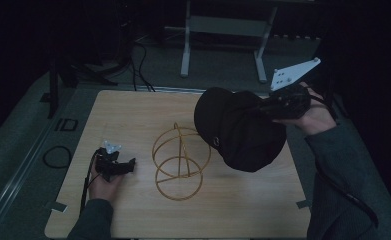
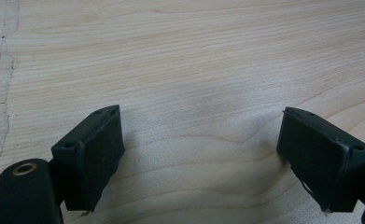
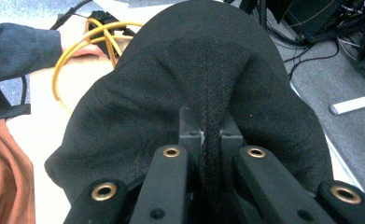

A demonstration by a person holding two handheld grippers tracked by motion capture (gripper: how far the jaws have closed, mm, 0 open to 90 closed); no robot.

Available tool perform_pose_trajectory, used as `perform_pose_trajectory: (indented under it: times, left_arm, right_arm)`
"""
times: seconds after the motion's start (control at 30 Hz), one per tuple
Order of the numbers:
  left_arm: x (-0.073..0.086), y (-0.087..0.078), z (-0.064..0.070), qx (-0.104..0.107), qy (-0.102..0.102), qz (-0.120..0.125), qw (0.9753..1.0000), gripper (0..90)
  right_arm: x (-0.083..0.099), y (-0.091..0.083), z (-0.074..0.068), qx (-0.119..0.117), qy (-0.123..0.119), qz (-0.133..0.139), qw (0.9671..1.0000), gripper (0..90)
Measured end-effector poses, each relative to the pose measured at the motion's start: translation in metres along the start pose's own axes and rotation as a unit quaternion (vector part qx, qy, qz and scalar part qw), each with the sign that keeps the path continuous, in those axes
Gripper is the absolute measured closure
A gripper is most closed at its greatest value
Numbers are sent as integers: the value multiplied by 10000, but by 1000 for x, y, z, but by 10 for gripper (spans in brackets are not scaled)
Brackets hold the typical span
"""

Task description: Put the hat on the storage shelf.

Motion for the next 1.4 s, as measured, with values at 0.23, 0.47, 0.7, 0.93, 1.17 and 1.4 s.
perform_pose_trajectory:
  times: [0.23, 0.47, 0.7, 0.93, 1.17, 1.4]
  left_arm:
    - [0, 0, 0, -1, 3, 0, 10000, 141]
    - [0, 0, 0, 0, 0, 1, 10000, 141]
    - [0, 0, 0, -1, -5, 3, 10000, 141]
    - [0, 0, 0, 0, -1, 2, 10000, 141]
    - [0, 0, 0, 1, -3, 0, 10000, 141]
    - [0, 0, 0, 0, -1, 1, 10000, 141]
  right_arm:
    - [-12, 3, -6, -91, -132, 66, 9999, 854]
    - [-21, 5, -11, -208, -180, 164, 9995, 854]
    - [-30, 6, -17, -334, -266, 265, 9987, 854]
    - [-41, 10, -24, -477, -368, 348, 9976, 854]
    - [-48, 17, -31, -581, -475, 356, 9965, 853]
    - [-58, 25, -40, -716, -552, 369, 9952, 853]
Point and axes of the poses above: each handheld gripper's, and its own axes: y roughly forward along the jaws, x roughly out of its underside, z roughly to its right, the point moved 6 cm from there along y, roughly forward along the jaws, and after that the axes turned 4 degrees about y, right-handed, at the moved point
